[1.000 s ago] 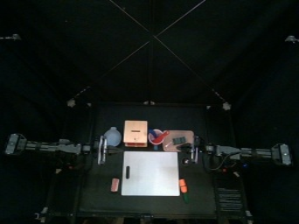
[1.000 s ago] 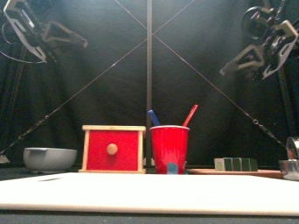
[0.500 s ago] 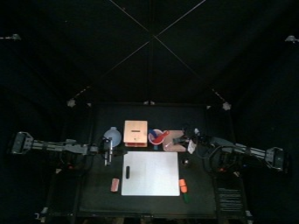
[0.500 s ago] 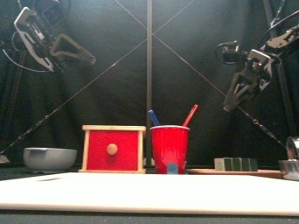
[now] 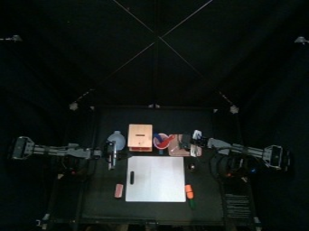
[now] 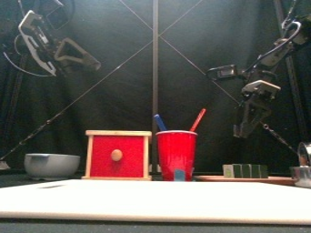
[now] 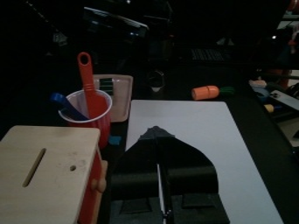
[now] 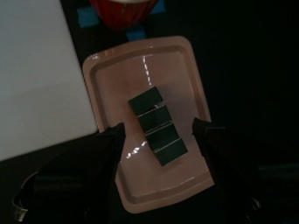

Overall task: Place sushi on board then cut the sushi with the knife then place the pieces on the plate
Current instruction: Place the sushi on the board

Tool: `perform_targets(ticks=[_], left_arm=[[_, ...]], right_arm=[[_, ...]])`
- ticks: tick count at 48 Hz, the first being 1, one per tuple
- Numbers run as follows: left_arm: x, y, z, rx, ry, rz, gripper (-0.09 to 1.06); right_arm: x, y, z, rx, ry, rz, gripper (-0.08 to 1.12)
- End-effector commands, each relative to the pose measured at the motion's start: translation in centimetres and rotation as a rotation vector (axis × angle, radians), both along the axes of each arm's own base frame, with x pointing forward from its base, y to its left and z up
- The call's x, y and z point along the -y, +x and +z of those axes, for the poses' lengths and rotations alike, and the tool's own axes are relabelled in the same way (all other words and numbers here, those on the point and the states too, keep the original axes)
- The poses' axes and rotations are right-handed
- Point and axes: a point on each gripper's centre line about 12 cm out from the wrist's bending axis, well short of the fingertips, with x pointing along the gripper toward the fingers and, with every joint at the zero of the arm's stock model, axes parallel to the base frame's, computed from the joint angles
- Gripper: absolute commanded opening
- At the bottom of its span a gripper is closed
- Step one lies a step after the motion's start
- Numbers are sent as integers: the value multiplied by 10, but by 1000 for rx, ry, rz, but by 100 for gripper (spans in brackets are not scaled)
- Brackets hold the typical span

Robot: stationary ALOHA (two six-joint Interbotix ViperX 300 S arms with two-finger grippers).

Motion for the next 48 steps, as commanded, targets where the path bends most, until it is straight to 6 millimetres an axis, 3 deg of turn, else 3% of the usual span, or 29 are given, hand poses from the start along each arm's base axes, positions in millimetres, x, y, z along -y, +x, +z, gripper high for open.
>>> perform_targets(ticks=[1,15,48], left_arm=[[-1,4,8,25,-7,6,-2],[-2,2,4,14,-27,16,-2],[-2,1,2,8,-39,22,-2]], right_arm=[[10,5,-1,-16,20,8,93],[28,1,-19,-47,58,62,93],[36,4,-49,-114,67,88,93]])
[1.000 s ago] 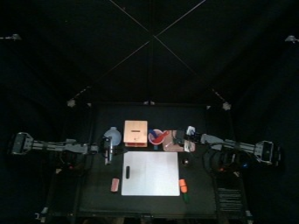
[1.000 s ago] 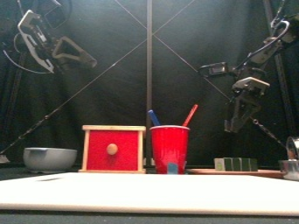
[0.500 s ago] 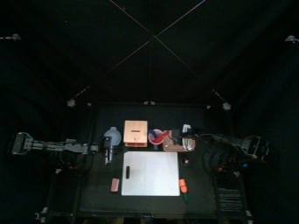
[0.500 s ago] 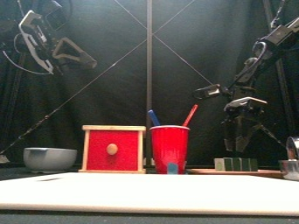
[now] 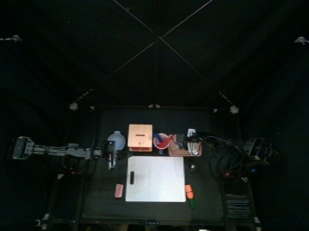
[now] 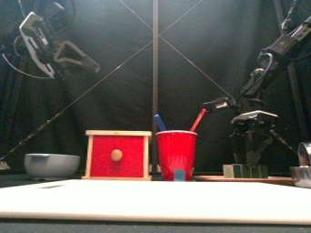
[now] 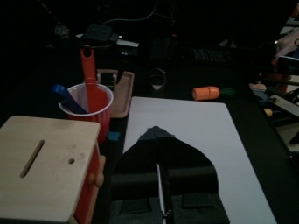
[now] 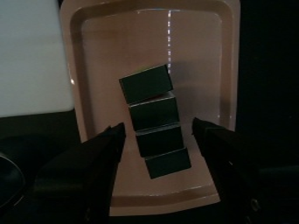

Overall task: Place sushi on board then cut the sushi with the knife then place the pieces on the plate
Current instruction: Place the sushi on the board

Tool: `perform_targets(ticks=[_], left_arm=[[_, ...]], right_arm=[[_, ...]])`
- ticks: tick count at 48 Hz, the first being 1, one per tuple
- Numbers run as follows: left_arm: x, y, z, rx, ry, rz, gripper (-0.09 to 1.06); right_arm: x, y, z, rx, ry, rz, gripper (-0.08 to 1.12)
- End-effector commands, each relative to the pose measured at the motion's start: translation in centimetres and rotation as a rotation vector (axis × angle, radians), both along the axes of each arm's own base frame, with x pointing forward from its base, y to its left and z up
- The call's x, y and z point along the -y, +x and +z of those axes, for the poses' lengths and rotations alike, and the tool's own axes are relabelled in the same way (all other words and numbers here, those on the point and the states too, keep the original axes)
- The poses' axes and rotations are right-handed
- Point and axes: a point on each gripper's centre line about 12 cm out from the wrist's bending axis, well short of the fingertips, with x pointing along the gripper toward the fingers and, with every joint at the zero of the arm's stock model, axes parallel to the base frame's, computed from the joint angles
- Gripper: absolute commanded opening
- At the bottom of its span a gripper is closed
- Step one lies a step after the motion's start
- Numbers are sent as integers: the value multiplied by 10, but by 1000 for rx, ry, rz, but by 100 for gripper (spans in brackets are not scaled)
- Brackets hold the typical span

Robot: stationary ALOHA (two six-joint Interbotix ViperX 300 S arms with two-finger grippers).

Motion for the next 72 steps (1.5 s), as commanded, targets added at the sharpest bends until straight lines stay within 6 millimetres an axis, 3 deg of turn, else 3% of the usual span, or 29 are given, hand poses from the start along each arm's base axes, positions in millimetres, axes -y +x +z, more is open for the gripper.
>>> perform_targets(ticks=[1,9,23,31,45,53,62,72], left_arm=[[-1,2,5,15,-2,3,-2],[-1,2,5,14,-2,3,-2],[-1,2,5,14,-2,3,-2],[-1,2,5,14,-2,3,-2],[-1,2,4,11,-2,3,-2],[-1,2,4,11,-2,3,-2],[0,2,4,12,-2,2,-2],[-1,2,4,12,-2,3,-2]], right_arm=[[5,4,4,21,-16,-3,93],[7,6,1,24,-25,-2,89],[7,7,-2,10,-26,6,62],[6,10,12,35,-30,4,60],[0,16,54,112,-33,-3,60],[-12,15,71,158,-13,-17,60],[-27,13,91,238,104,-177,60],[-68,25,103,283,220,-281,60]])
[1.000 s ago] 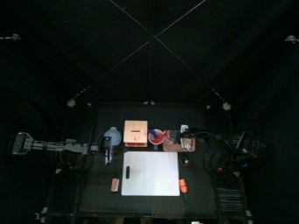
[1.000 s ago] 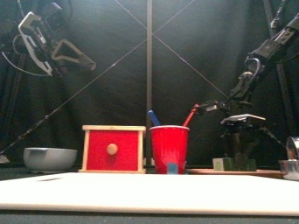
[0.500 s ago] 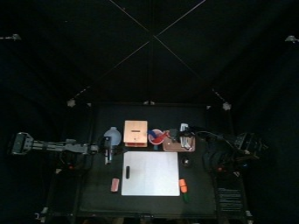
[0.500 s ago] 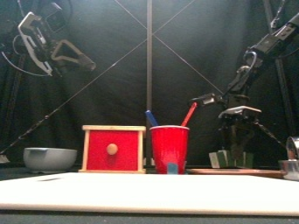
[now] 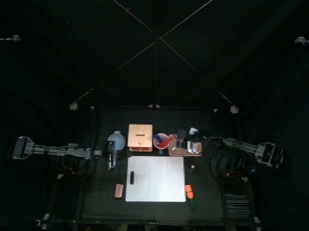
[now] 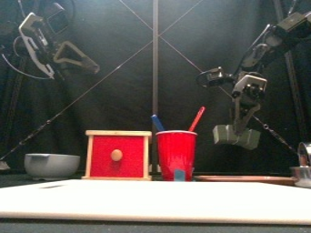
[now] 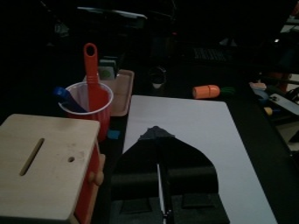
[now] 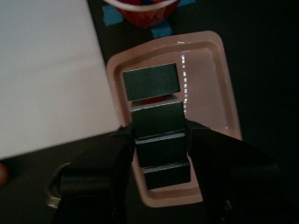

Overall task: Place sushi on board then cut the sushi with the knife then place the pieces on the plate
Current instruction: Place the sushi on the board

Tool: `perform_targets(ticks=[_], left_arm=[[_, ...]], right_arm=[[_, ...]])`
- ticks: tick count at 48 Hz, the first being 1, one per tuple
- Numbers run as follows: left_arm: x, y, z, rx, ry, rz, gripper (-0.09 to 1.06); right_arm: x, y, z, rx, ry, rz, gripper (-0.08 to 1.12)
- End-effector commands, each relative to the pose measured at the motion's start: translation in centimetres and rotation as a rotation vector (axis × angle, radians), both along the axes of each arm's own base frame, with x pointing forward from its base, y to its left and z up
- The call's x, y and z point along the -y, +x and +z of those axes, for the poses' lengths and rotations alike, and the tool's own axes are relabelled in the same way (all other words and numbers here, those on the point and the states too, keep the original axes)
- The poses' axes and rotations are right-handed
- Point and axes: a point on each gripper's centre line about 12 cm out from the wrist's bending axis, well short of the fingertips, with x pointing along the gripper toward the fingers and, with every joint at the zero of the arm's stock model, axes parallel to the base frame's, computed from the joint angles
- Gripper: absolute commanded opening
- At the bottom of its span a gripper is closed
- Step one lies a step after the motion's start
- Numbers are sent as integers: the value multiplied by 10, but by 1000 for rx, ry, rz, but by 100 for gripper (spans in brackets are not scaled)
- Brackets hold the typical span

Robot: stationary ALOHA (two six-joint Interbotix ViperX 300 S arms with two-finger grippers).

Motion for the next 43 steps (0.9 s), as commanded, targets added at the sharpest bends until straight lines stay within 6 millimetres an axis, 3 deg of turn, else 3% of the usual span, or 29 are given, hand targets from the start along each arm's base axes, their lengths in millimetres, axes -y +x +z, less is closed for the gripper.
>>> perform_targets(ticks=[1,19,32,43], left_arm=[[-1,2,5,17,-2,3,-2],[-1,1,3,11,-1,3,-2],[-1,-1,-2,-6,-3,5,-2],[-1,-1,-2,-6,-6,5,-2]], right_arm=[[-22,11,20,73,35,-32,60],[-94,46,13,191,249,-271,60],[-128,77,-5,163,297,-462,60],[-153,108,-8,146,293,-690,60]])
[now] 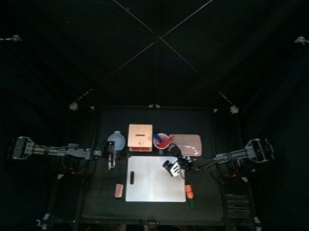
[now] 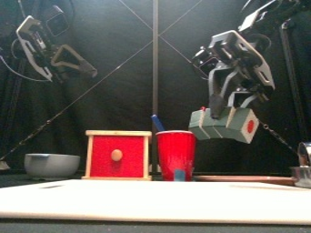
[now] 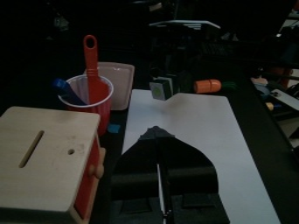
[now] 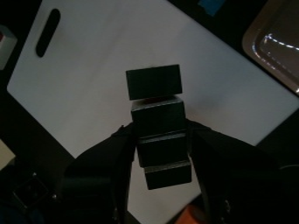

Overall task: Place sushi on board then cut the sushi with the knife then place the pieces on the plate
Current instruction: Place the sushi on the board

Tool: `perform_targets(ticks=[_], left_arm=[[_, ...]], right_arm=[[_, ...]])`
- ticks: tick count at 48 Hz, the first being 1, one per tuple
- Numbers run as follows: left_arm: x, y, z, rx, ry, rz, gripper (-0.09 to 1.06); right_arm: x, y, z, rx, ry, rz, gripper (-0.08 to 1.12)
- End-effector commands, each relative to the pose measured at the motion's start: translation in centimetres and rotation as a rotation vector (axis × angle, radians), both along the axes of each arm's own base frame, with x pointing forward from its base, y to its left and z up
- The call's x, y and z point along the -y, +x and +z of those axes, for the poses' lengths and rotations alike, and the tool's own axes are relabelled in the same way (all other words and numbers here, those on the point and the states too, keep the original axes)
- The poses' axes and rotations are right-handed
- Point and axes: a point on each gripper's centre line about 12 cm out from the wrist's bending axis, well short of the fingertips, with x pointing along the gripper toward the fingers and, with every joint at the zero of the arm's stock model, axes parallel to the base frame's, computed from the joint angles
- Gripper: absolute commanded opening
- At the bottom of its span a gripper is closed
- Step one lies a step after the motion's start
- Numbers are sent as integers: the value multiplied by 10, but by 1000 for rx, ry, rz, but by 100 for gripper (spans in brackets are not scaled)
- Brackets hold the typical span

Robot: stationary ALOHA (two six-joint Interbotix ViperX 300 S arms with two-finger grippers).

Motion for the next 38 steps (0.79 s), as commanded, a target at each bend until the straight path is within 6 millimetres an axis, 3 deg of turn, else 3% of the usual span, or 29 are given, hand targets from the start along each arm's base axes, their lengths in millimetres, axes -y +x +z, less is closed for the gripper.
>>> perform_targets(ticks=[1,22,38], left_arm=[[-1,2,5,17,0,3,-2],[-1,0,5,6,0,4,-2],[0,-2,-2,-78,5,-5,-2]], right_arm=[[-13,18,15,20,1,-89,60],[-41,69,-8,-134,110,-442,60],[-40,84,-26,-268,71,-546,61]])
